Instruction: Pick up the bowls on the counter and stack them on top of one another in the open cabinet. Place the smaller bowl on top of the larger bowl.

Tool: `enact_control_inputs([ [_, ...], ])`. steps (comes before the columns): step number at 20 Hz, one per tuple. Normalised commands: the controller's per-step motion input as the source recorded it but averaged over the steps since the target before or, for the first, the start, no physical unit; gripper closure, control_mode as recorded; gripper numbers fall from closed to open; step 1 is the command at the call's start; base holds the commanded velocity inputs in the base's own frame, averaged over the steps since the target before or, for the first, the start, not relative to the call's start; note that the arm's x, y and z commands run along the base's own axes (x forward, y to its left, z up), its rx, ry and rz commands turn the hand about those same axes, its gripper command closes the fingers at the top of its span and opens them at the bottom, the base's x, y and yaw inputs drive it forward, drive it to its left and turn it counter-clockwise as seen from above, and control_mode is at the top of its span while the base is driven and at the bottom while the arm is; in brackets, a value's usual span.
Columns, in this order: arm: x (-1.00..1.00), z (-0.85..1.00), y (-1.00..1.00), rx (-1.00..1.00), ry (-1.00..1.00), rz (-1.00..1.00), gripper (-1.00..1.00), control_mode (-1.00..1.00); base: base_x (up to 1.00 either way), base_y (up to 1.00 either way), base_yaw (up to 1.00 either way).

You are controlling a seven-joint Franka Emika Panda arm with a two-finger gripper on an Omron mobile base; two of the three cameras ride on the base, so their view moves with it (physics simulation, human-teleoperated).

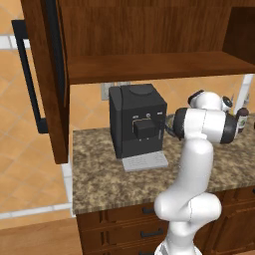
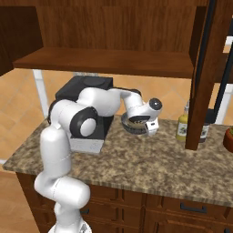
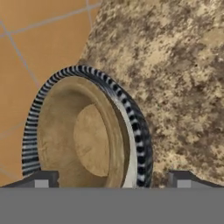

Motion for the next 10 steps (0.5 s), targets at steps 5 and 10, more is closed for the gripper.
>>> enact_control_inputs([
  [5,0.09,-0.21,0.04,0.07,0.07,0.00,-1.00,-1.00,0.00,0.00,0.00],
  [10,0.24,-0.43,0.05,0.00,0.03,0.00,-1.00,-1.00,0.00,0.00,0.00],
])
